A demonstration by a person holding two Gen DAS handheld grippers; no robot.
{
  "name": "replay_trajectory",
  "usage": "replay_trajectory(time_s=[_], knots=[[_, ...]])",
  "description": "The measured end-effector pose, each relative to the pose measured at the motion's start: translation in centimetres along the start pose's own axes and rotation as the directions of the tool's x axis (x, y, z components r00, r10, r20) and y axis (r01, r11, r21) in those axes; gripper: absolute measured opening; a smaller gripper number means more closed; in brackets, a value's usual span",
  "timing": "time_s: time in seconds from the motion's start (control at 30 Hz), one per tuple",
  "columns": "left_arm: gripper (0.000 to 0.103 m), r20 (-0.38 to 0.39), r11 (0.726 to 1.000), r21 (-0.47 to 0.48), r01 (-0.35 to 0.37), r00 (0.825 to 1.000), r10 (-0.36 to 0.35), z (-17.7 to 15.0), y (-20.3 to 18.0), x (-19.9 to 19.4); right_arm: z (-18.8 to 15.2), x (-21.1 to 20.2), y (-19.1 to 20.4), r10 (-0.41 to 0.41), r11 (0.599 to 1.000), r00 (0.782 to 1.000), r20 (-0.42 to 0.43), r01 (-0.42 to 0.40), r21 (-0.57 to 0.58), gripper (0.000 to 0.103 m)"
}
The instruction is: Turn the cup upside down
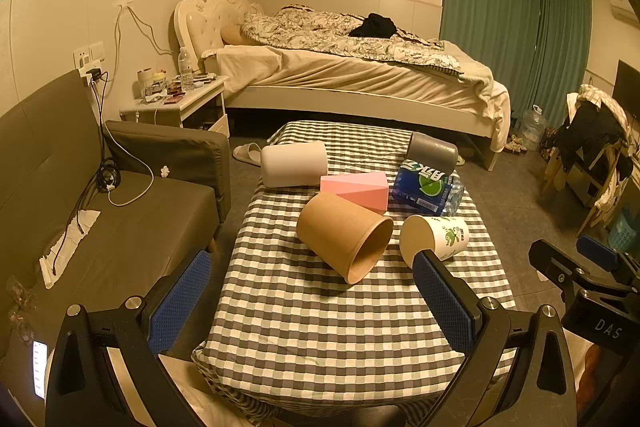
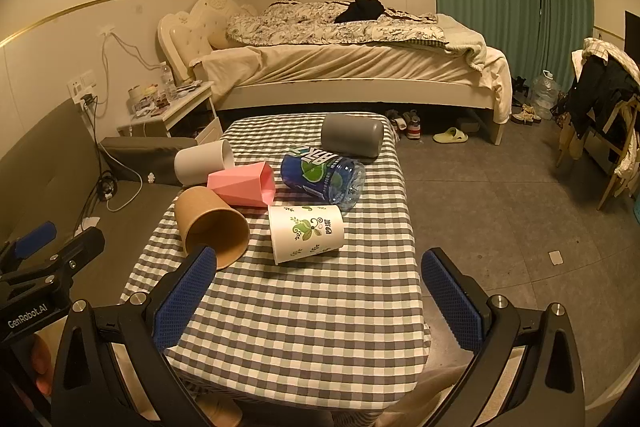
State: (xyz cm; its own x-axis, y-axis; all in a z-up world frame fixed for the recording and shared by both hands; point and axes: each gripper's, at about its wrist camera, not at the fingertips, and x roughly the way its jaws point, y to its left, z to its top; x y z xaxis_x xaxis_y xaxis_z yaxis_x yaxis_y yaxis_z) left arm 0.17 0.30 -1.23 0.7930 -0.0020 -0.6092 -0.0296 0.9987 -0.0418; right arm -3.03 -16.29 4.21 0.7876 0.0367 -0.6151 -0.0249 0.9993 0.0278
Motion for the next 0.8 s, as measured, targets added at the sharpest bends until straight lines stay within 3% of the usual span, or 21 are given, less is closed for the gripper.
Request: replay_trajectory(time_s=[0.8], knots=[[0.103, 0.005, 1.000, -0.008, -0.001, 1.000, 0.001, 0.10, 0.33, 0.18, 0.15, 0.06, 0.90, 0.012, 1.000, 1.000, -0.015, -0.012, -0.015, 0.103]])
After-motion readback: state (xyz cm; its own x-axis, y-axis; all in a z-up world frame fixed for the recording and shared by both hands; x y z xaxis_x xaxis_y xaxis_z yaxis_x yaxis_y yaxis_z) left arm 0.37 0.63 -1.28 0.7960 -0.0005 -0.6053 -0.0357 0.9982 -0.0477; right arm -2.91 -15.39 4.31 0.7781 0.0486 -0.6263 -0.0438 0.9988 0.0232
